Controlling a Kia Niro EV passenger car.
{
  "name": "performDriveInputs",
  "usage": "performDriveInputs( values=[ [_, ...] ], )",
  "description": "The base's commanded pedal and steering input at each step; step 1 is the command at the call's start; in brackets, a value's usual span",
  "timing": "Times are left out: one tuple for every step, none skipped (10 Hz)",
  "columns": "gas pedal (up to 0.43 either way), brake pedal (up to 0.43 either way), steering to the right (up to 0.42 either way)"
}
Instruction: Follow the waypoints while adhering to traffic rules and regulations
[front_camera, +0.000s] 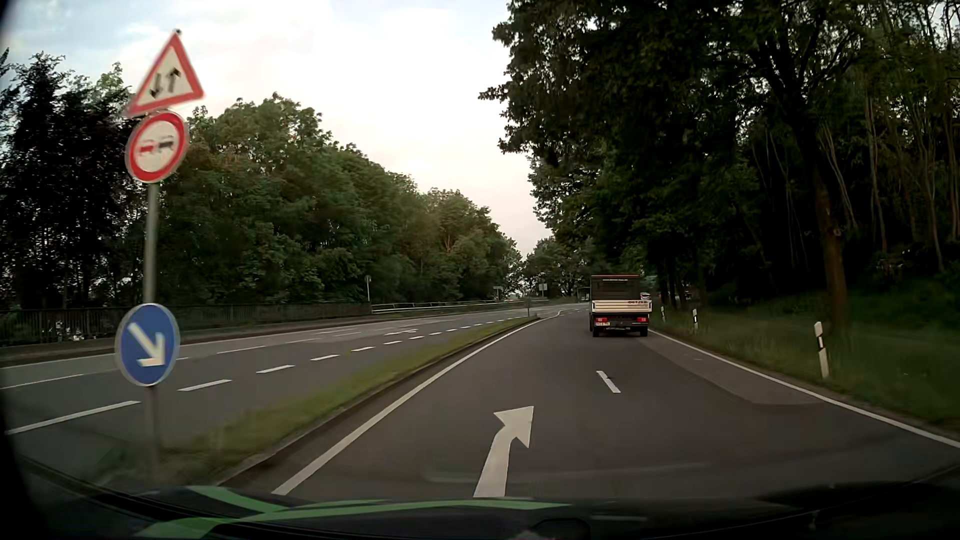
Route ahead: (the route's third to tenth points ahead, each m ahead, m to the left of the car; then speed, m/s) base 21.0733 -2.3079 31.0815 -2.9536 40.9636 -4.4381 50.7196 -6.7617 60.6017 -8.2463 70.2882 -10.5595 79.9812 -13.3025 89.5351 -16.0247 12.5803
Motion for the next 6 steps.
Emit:
performDriveInputs(
  values=[
    [0.039,0.000,0.011],
    [0.039,0.000,0.011],
    [0.039,0.000,0.011],
    [0.039,0.000,0.011],
    [0.039,0.000,0.011],
    [0.039,0.000,0.011]
  ],
)
